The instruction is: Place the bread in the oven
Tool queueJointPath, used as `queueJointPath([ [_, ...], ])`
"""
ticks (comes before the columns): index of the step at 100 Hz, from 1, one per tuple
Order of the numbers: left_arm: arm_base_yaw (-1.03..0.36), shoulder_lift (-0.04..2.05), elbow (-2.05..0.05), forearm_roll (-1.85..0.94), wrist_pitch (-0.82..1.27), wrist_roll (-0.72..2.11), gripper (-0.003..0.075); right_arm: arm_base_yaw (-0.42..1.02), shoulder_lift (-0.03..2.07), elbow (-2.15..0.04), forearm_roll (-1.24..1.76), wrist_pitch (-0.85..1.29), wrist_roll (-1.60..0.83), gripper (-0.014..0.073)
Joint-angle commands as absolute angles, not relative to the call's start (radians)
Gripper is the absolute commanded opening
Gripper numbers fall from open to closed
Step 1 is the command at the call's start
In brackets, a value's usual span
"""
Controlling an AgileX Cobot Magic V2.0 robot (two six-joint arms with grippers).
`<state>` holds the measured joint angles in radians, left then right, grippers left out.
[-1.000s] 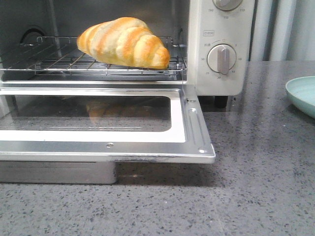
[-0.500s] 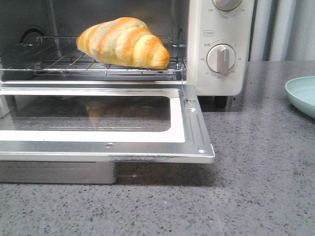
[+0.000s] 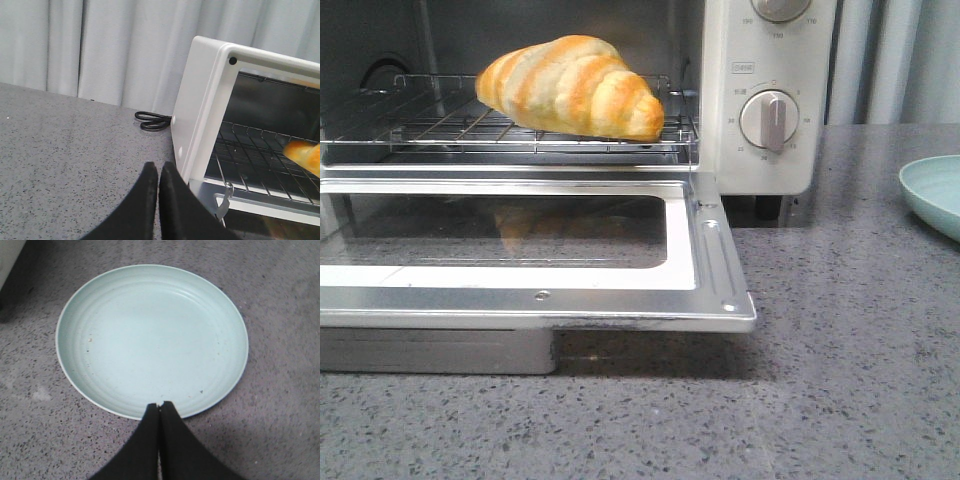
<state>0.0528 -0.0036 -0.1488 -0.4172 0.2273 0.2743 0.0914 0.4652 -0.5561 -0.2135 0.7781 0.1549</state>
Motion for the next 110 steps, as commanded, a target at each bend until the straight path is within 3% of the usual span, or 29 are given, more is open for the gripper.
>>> queueJointPath([
  [1, 0.057, -0.031, -0.175, -0.432, 0.153, 0.267, -0.0021, 0.031, 0.398, -0.496, -0.178, 0.622, 0.159, -0.0076],
  [44, 0.057, -0.031, -0.175, -0.432, 0.153, 0.267, -0.0021, -0.063, 0.095, -0.184, -0.121, 0.273, 0.129, -0.0076],
  [83, 0.057, -0.031, -0.175, -0.432, 0.153, 0.267, -0.0021, -0.063, 0.024, 0.004, -0.105, -0.041, 0.073, -0.0076],
  [110, 0.057, -0.031, -0.175, -0.432, 0.153, 0.267, -0.0021, -0.063, 0.024, 0.023, -0.024, 0.038, -0.073, -0.0076],
])
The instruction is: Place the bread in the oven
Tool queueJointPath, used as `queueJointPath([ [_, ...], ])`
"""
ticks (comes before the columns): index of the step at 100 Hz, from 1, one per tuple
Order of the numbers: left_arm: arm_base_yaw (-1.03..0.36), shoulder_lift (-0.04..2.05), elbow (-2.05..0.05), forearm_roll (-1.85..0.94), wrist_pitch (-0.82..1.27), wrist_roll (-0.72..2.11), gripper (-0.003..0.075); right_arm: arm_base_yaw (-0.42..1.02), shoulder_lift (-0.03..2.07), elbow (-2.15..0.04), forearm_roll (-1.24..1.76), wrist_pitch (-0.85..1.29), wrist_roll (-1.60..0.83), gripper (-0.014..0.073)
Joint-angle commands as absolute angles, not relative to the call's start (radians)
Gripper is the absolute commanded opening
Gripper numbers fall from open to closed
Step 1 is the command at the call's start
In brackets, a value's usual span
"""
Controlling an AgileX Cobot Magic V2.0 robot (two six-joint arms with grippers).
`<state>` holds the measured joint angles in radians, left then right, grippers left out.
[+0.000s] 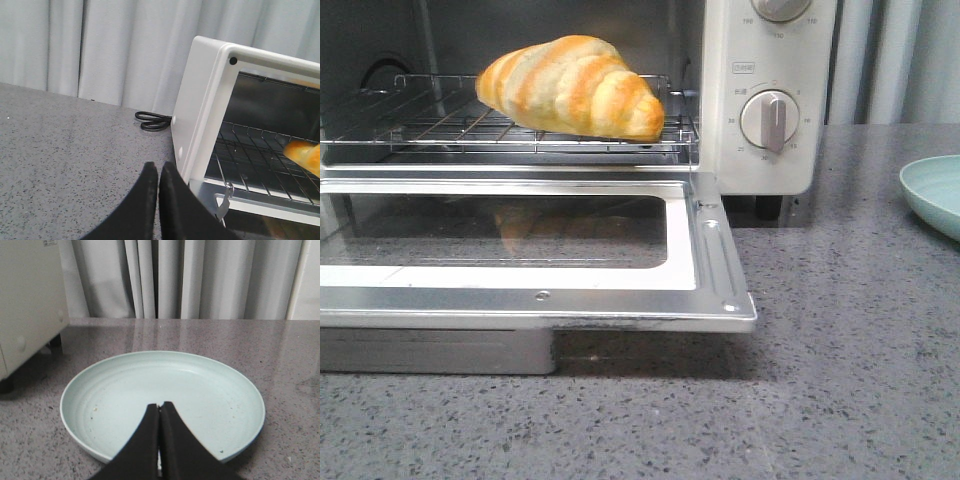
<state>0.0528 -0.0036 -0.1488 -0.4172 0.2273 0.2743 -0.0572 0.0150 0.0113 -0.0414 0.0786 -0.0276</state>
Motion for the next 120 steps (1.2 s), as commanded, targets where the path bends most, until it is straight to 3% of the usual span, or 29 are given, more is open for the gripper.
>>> queueJointPath([
  [1, 0.057, -0.031, -0.175, -0.432, 0.153, 0.267, -0.0021, -0.063, 0.024, 0.023, -0.024, 0.045, -0.073, -0.0076],
  [39, 0.057, -0.031, -0.175, -0.432, 0.153, 0.267, -0.0021, -0.063, 0.024, 0.023, -0.013, 0.275, -0.073, -0.0076],
  [120, 0.057, -0.031, -0.175, -0.432, 0.153, 0.267, -0.0021, -0.063, 0.024, 0.023, -0.012, 0.273, -0.073, -0.0076],
])
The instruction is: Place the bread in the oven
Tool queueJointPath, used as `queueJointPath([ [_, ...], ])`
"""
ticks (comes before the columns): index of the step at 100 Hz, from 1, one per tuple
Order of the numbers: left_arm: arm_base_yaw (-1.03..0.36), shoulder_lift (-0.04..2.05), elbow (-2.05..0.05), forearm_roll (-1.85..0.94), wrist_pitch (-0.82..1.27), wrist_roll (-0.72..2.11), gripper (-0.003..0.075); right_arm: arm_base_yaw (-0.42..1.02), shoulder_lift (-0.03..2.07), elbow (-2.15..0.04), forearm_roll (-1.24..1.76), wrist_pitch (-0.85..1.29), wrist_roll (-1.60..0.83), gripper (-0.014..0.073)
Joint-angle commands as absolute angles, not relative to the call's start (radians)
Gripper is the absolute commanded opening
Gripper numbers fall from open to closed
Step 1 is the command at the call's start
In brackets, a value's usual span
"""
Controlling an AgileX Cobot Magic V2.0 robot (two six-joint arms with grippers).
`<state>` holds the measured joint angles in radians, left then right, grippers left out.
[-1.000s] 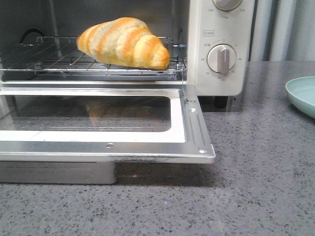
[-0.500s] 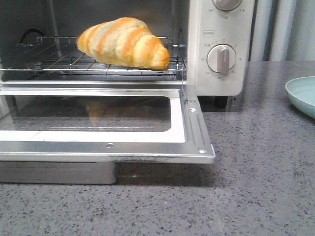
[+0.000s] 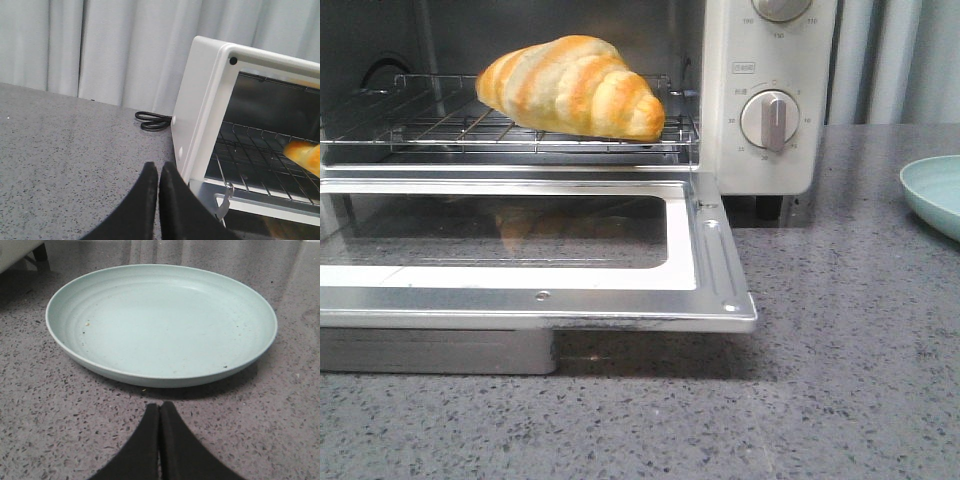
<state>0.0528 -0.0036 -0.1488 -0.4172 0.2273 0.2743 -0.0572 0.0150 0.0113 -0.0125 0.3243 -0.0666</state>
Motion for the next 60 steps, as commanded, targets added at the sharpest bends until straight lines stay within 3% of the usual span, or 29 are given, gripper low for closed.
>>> queueJointPath([
  [1, 0.057, -0.031, -0.175, -0.432, 0.153, 0.267, -0.0021, -0.063, 0.024, 0.023, -0.012, 0.273, -0.073, -0.0076],
  [50, 0.057, -0.031, -0.153, -0.409, 0.133, 0.267, -0.0021, -0.063, 0.024, 0.023, -0.012, 0.273, -0.073, -0.0076],
  [60, 0.057, -0.031, -0.105, -0.295, 0.112, 0.139, -0.0021, -0.063, 0.024, 0.023, -0.012, 0.273, -0.073, -0.0076],
])
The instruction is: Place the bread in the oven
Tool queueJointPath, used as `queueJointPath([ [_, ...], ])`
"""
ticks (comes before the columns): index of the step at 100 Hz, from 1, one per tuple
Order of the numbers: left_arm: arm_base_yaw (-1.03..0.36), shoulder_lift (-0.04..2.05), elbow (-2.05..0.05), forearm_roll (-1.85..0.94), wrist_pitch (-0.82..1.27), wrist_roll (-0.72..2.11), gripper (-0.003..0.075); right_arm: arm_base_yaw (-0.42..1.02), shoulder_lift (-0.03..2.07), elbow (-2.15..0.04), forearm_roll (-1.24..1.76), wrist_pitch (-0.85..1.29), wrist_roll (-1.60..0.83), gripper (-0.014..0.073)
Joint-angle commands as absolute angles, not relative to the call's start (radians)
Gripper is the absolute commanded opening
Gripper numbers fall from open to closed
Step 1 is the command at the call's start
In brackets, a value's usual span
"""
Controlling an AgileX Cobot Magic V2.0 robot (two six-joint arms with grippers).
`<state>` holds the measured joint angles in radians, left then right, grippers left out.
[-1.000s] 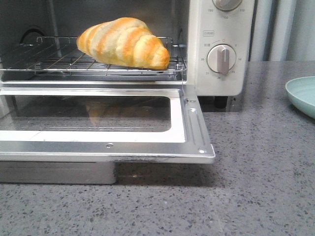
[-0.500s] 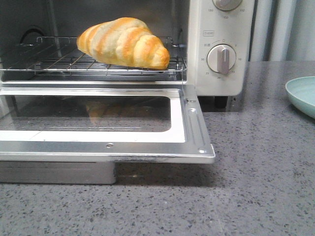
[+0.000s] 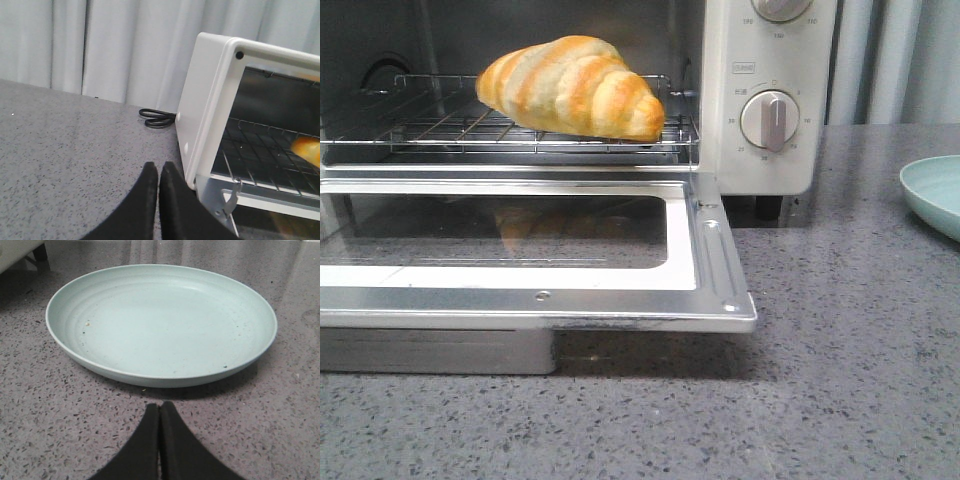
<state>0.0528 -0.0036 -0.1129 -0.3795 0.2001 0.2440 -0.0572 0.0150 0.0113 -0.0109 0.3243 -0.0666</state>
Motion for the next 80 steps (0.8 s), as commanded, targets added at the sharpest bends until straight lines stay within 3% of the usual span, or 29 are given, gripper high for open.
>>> queueJointPath([
  [1, 0.057, -0.031, -0.095, -0.282, 0.112, 0.127, -0.0021, -0.063, 0.024, 0.023, -0.012, 0.273, -0.073, -0.0076],
  [16, 0.048, -0.033, 0.029, -0.199, 0.068, 0.007, -0.0021, -0.063, 0.024, 0.023, -0.012, 0.273, -0.073, -0.0076],
  [44, 0.003, -0.033, 0.023, 0.023, 0.163, 0.000, -0.0021, -0.063, 0.024, 0.023, -0.012, 0.273, -0.073, -0.0076],
  [61, -0.001, -0.033, 0.023, 0.041, 0.285, 0.000, -0.0021, -0.063, 0.024, 0.023, -0.012, 0.273, -0.073, -0.0076],
  [80, -0.001, -0.033, 0.025, 0.048, 0.288, 0.000, -0.0021, -0.063, 0.024, 0.023, -0.012, 0.273, -0.073, -0.0076],
])
